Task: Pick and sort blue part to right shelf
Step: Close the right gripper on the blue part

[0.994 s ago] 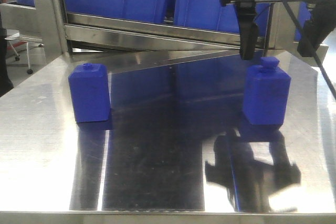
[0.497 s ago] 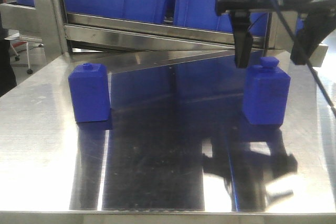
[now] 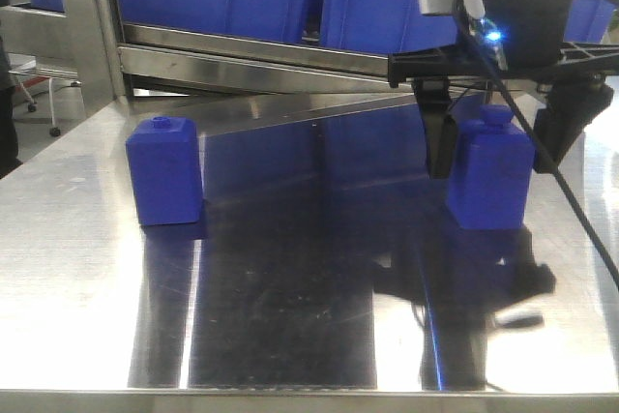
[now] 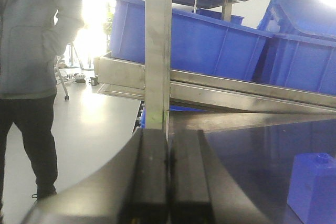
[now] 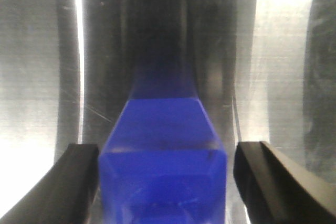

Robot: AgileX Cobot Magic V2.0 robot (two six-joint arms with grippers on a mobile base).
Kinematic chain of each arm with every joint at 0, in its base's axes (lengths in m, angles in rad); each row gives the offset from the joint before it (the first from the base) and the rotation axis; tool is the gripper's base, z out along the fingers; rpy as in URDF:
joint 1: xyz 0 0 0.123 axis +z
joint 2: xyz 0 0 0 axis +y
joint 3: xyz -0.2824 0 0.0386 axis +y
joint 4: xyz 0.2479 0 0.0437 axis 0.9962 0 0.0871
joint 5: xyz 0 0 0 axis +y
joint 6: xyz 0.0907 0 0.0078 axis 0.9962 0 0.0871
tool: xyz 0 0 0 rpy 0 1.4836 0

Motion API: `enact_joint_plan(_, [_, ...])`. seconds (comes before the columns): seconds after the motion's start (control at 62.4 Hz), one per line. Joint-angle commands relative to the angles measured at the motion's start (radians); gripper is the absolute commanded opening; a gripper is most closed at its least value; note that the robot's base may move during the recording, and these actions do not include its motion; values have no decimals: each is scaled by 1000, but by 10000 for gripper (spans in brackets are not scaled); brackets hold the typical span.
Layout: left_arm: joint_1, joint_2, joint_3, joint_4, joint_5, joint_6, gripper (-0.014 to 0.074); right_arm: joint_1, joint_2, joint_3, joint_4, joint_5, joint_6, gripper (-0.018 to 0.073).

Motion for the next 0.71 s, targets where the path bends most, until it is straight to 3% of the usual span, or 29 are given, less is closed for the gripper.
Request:
enact_joint_plan(0.0, [2,-21,21,-9,-86,0,123,-5,-45,-15,-4,-40,-10,593])
enact_joint_plan(0.305, [2,-21,21,-9,-86,0,123,-16,-27,-15,-3,-47,-30,586])
enact_joint_plan(0.561, [2,-21,21,-9,-86,0,123,-14,-27,-16,-3,-53,-30,449])
enact_joint_plan(0.689, [2,-21,21,-9,-86,0,123,-14,-27,-16,-3,-52,-30,443])
